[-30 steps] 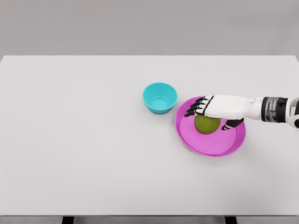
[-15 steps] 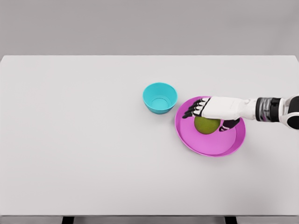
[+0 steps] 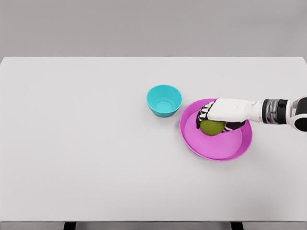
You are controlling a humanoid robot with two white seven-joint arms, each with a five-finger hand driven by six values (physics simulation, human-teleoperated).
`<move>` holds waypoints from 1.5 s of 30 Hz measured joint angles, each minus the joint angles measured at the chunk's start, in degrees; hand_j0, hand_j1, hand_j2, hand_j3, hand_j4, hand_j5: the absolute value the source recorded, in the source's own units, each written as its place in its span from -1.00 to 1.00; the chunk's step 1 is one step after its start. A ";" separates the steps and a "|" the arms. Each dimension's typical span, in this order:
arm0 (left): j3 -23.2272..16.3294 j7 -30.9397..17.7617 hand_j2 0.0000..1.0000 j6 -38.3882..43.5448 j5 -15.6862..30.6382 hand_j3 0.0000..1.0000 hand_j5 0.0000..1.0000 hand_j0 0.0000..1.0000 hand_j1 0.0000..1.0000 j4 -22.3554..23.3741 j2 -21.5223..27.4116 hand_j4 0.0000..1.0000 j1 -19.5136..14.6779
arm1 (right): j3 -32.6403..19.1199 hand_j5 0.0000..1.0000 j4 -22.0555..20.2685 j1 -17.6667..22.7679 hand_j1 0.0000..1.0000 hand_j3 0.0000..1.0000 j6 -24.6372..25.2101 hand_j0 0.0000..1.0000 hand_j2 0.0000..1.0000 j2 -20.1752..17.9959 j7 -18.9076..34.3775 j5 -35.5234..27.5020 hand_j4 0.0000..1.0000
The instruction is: Put the apple from the pink plate into the blue bowl with your right arm
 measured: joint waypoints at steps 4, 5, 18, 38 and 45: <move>0.01 0.00 1.00 0.00 0.00 1.00 1.00 1.00 1.00 0.00 0.00 1.00 0.00 | -0.39 -0.06 -0.29 -1.05 -0.06 -0.06 -0.02 -0.06 -0.06 -0.01 0.01 -0.03 -0.06; 0.02 -0.01 1.00 0.00 0.00 1.00 1.00 1.00 1.00 0.00 0.00 1.00 0.00 | -0.47 -0.06 -0.31 -1.32 -0.06 -0.06 -0.02 -0.06 -0.06 -0.03 0.02 -0.04 -0.06; -0.01 -0.02 1.00 0.00 0.00 1.00 1.00 1.00 1.00 0.00 0.00 1.00 0.00 | -0.66 -0.05 1.50 -8.26 -0.05 -0.05 -0.02 -0.05 -0.05 3.96 0.05 0.27 -0.05; 0.02 -0.02 1.00 -0.01 0.00 1.00 1.00 1.00 1.00 0.00 0.00 1.00 0.00 | 1.93 -0.05 15.88 -16.79 -0.05 -0.05 -0.03 -0.05 -0.05 17.18 0.05 1.72 -0.05; 0.01 0.00 1.00 0.00 0.00 1.00 1.00 1.00 1.00 0.00 0.00 1.00 0.00 | 4.08 -0.04 19.36 -17.67 -0.04 -0.04 -0.06 -0.04 -0.04 20.59 0.05 3.08 -0.04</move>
